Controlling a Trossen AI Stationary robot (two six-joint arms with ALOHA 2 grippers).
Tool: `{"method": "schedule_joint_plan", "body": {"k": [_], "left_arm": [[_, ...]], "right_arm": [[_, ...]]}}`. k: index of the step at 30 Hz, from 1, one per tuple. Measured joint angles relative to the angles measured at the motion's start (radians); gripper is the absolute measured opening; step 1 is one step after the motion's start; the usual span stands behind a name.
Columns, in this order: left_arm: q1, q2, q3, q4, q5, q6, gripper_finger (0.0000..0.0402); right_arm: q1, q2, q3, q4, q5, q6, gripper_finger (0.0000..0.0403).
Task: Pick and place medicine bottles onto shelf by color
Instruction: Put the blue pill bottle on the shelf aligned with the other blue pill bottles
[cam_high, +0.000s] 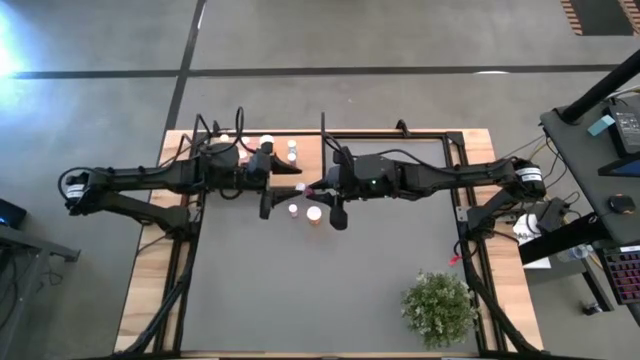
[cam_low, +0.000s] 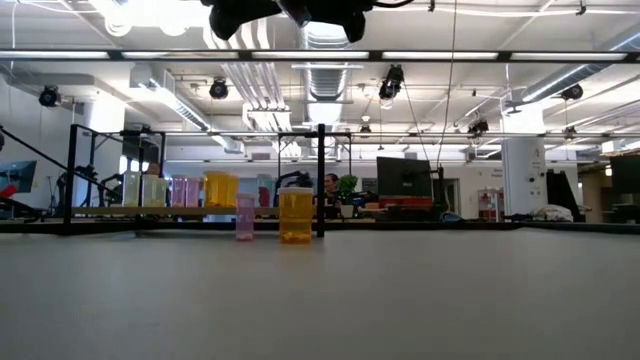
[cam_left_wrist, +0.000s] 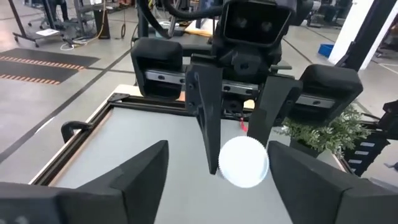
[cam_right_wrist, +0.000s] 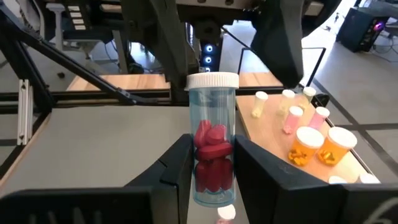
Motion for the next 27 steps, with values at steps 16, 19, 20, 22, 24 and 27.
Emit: {"method": "schedule_joint_plan", "body": {"k": [16,19,20,22,24,27], "left_arm": [[0.0,0.042,-0.002,0.0,0.052,-0.001,0.0193],[0.0,0.035,-0.002,-0.002,0.051,-0.001,0.0184],[0.0,0.032,-0.002,-0.003,0.051,-0.001,0.0178],[-0.001,0.027,-0.002,0.0,0.052,-0.001,0.0164],[-0.001,0.027,-0.002,0.0,0.052,-0.001,0.0145],[-0.001,0.027,-0.002,-0.001,0.053,-0.001,0.0117]], "right_arm": [[0.0,0.0,0.0,0.007,0.001,-0.014,0.0096],[0.0,0.0,0.0,0.001,0.001,-0.013,0.0096],[0.0,0.0,0.0,-0.001,0.002,-0.013,0.0096],[0.0,0.0,0.0,-0.001,0.002,-0.013,0.0096],[0.0,0.0,-0.001,-0.003,0.003,-0.013,0.0096],[0.0,0.0,-0.001,-0.003,0.006,-0.013,0.0096]]}}
